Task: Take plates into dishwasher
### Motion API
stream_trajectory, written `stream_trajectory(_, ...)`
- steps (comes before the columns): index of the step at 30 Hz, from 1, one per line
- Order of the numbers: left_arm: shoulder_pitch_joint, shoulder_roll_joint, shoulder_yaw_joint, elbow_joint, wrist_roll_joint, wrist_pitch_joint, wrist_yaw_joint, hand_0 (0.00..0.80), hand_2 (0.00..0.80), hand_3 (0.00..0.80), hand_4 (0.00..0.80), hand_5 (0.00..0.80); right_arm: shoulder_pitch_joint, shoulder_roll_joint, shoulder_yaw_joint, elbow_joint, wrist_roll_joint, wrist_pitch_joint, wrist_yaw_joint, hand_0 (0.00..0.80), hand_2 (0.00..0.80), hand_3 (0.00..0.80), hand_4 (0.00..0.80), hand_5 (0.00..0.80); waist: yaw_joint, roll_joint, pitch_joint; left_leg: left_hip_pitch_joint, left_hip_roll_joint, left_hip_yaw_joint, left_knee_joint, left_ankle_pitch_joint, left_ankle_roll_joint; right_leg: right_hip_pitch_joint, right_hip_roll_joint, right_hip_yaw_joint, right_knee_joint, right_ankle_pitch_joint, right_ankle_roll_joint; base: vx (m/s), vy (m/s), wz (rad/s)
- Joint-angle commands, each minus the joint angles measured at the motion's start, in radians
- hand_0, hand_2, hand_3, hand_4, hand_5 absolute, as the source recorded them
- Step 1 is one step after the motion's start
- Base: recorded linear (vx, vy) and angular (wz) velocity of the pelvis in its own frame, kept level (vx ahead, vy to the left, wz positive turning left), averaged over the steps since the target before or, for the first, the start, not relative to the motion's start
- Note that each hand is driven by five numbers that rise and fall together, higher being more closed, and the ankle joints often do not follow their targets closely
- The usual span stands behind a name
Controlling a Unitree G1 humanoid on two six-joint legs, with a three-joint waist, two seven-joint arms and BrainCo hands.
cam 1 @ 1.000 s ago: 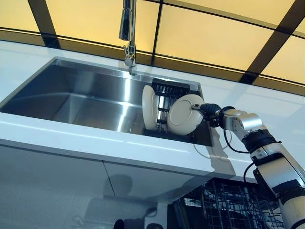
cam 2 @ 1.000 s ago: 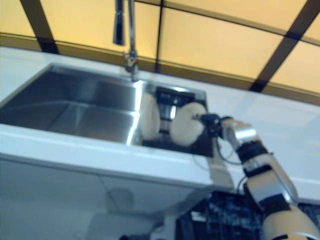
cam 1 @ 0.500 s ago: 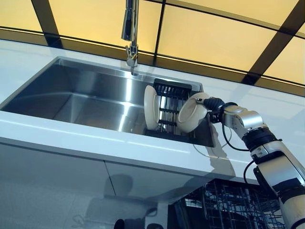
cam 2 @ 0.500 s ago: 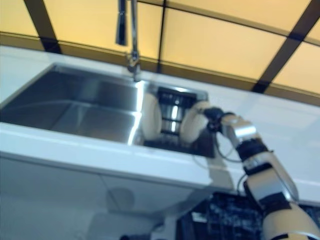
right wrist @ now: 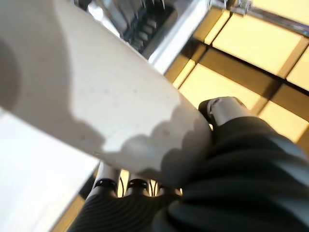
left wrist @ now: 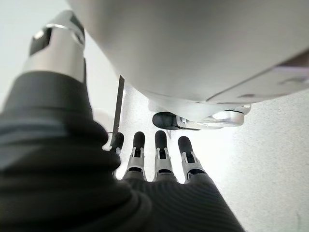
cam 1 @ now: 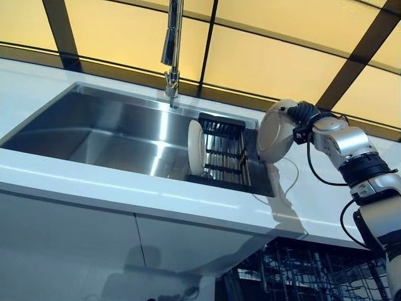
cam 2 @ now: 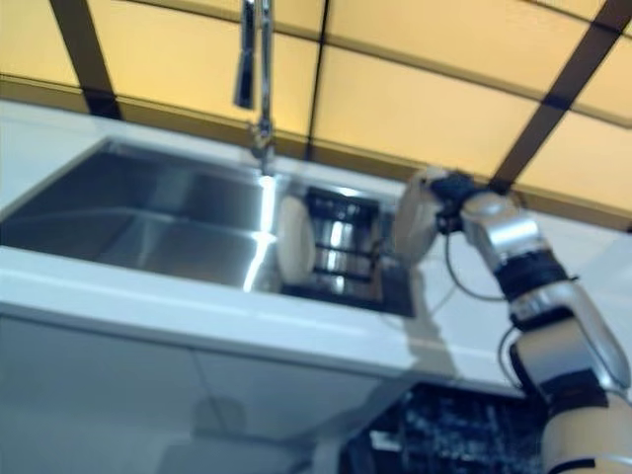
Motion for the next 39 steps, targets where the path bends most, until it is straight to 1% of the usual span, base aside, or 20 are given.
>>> stream_trajectory(1,-0.019,-0.007,-0.044,0.035,-0.012,-0.006,-0.003,0.0,0.0,0.0,0.0,0.0,-0.176,-0.115,0.101,-0.004,-0.048,-0.089,-0.035,0.8,0.8,0.8,0.8,0.8,-0.015,0.0,-0.038,0.073,-0.035,0.021,-0.002,-0.1,0.058,-0.018,-0.062,0.027,0.04,0.063,0.09,-0.044,0.053,-0.13)
stream_trajectory(7,-0.028,0.004,-0.046,0.026,-0.02,0.004,-0.002,0.0,0.0,0.0,0.0,0.0,-0.184,-0.17,0.11,-0.01,-0.067,-0.111,-0.009,0.8,0.8,0.8,0.8,0.8,-0.035,0.001,-0.048,0.088,-0.042,0.032,0.003,-0.108,0.066,-0.043,-0.073,0.049,0.073,0.078,0.1,-0.055,0.055,-0.11)
stream_trajectory(14,-0.03,0.008,-0.041,0.028,-0.02,0.004,-0.006,0.0,0.0,0.0,0.0,0.0,-0.194,-0.232,0.127,0.006,-0.052,-0.096,0.051,0.8,0.8,0.8,0.8,0.8,-0.055,-0.005,-0.059,0.099,-0.047,0.047,0.008,-0.119,0.069,-0.059,-0.082,0.062,0.088,0.104,0.103,-0.028,0.042,-0.08)
stream_trajectory(16,-0.03,0.008,-0.043,0.027,-0.014,0.007,-0.007,0.0,0.0,0.0,0.0,0.0,-0.198,-0.253,0.138,0.027,-0.035,-0.11,0.081,0.8,0.8,0.8,0.8,0.8,-0.058,-0.009,-0.062,0.102,-0.048,0.048,0.01,-0.123,0.071,-0.061,-0.083,0.067,0.088,0.109,0.102,-0.021,0.025,-0.09)
stream_trajectory(19,-0.03,0.01,-0.043,0.03,-0.012,0.005,-0.014,0.0,0.0,0.0,0.0,0.0,-0.195,-0.267,0.133,0.041,-0.028,-0.123,0.106,0.8,0.8,0.8,0.8,0.8,-0.062,-0.012,-0.066,0.106,-0.049,0.054,0.014,-0.129,0.073,-0.063,-0.086,0.069,0.089,0.111,0.102,-0.012,0.024,-0.11)
stream_trajectory(22,-0.029,0.007,-0.044,0.03,-0.005,0.003,-0.027,0.0,0.0,0.0,0.0,0.0,-0.184,-0.286,0.124,0.039,-0.005,-0.119,0.126,0.8,0.8,0.8,0.8,0.8,-0.07,-0.008,-0.069,0.109,-0.051,0.059,0.02,-0.137,0.075,-0.062,-0.089,0.074,0.086,0.111,0.1,-0.013,0.07,-0.12)
stream_trajectory(25,-0.021,0.007,-0.042,0.035,0.031,0.008,-0.035,0.0,0.0,0.0,0.0,0.0,-0.14,-0.322,0.103,0.042,-0.001,-0.114,0.168,0.8,0.8,0.8,0.8,0.8,-0.085,-0.009,-0.074,0.112,-0.059,0.061,0.041,-0.156,0.078,-0.077,-0.097,0.093,0.083,0.132,0.102,0.053,0.055,-0.16)
stream_trajectory(27,-0.015,0.013,-0.035,0.038,0.053,0.01,-0.035,0.0,0.0,0.0,0.0,0.0,-0.109,-0.34,0.082,0.045,-0.007,-0.123,0.203,0.8,0.8,0.8,0.8,0.8,-0.094,-0.005,-0.073,0.124,-0.054,0.071,0.043,-0.158,0.069,-0.088,-0.104,0.087,0.065,0.159,0.109,0.035,0.014,-0.12)
stream_trajectory(29,-0.015,0.018,-0.034,0.038,0.061,0.013,-0.038,0.0,0.0,0.0,0.0,0.0,-0.085,-0.343,0.068,0.04,-0.015,-0.132,0.214,0.8,0.8,0.8,0.8,0.8,-0.098,-0.002,-0.069,0.128,-0.051,0.077,0.041,-0.156,0.066,-0.105,-0.105,0.078,0.081,0.17,0.113,-0.046,0.003,-0.17)
stream_trajectory(30,-0.016,0.026,-0.032,0.035,0.056,0.022,-0.032,0.0,0.0,0.0,0.0,0.0,-0.055,-0.341,0.052,0.016,-0.012,-0.143,0.222,0.8,0.8,0.8,0.8,0.8,-0.097,0.007,-0.063,0.123,-0.042,0.102,0.041,-0.141,0.064,-0.113,-0.106,0.051,0.131,0.168,0.112,-0.144,0.009,-0.36)
stream_trajectory(32,-0.017,0.032,-0.03,0.032,0.044,0.03,-0.026,0.0,0.0,0.0,0.0,0.0,-0.034,-0.339,0.039,-0.017,-0.01,-0.139,0.23,0.8,0.8,0.8,0.8,0.8,-0.097,0.015,-0.06,0.116,-0.036,0.121,0.041,-0.129,0.066,-0.109,-0.105,0.044,0.173,0.159,0.106,-0.165,0.016,-0.69)
stream_trajectory(33,-0.019,0.036,-0.023,0.033,0.029,0.035,-0.024,0.0,0.0,0.0,0.0,0.0,-0.015,-0.34,0.028,-0.038,-0.005,-0.14,0.242,0.8,0.8,0.8,0.8,0.8,-0.096,0.022,-0.06,0.108,-0.033,0.135,0.039,-0.121,0.069,-0.102,-0.103,0.037,0.204,0.147,0.102,-0.195,0.034,-0.93)
stream_trajectory(34,-0.022,0.04,-0.009,0.034,0.019,0.042,-0.027,0.0,0.0,0.0,0.0,0.0,0.011,-0.343,0.007,-0.066,-0.011,-0.136,0.266,0.8,0.8,0.8,0.8,0.8,-0.094,0.035,-0.063,0.098,-0.025,0.151,0.032,-0.108,0.074,-0.088,-0.094,0.028,0.253,0.122,0.096,-0.229,0.031,-0.86)
stream_trajectory(35,-0.021,0.04,-0.002,0.037,0.019,0.042,-0.029,0.0,0.0,0.0,0.0,0.0,0.033,-0.346,-0.006,-0.078,-0.008,-0.137,0.283,0.8,0.8,0.8,0.8,0.8,-0.091,0.042,-0.066,0.093,-0.019,0.161,0.027,-0.101,0.076,-0.078,-0.086,0.017,0.275,0.101,0.092,-0.177,0.017,-0.45)
stream_trajectory(36,-0.02,0.041,-0.001,0.037,0.018,0.041,-0.03,0.0,0.0,0.0,0.0,0.0,0.043,-0.346,-0.012,-0.082,-0.01,-0.139,0.286,0.8,0.8,0.8,0.8,0.8,-0.089,0.043,-0.067,0.093,-0.018,0.164,0.026,-0.1,0.076,-0.075,-0.084,0.015,0.282,0.093,0.091,-0.139,0.002,-0.36)
stream_trajectory(38,-0.007,0.04,0.01,0.041,0.024,0.032,-0.032,0.0,0.0,0.0,0.0,0.0,0.092,-0.342,-0.035,-0.099,-0.027,-0.15,0.308,0.8,0.8,0.8,0.8,0.8,-0.077,0.048,-0.072,0.079,-0.013,0.185,0.024,-0.09,0.079,-0.048,-0.066,-0.007,0.304,0.049,0.086,-0.155,-0.016,-0.42)
stream_trajectory(39,0.002,0.043,0.019,0.043,0.023,0.027,-0.034,0.0,0.0,0.0,0.0,0.0,0.108,-0.337,-0.041,-0.098,-0.037,-0.163,0.324,0.8,0.8,0.8,0.8,0.8,-0.069,0.046,-0.076,0.07,-0.012,0.205,0.024,-0.082,0.079,-0.02,-0.048,-0.027,0.291,0.009,0.082,-0.219,-0.063,-0.54)
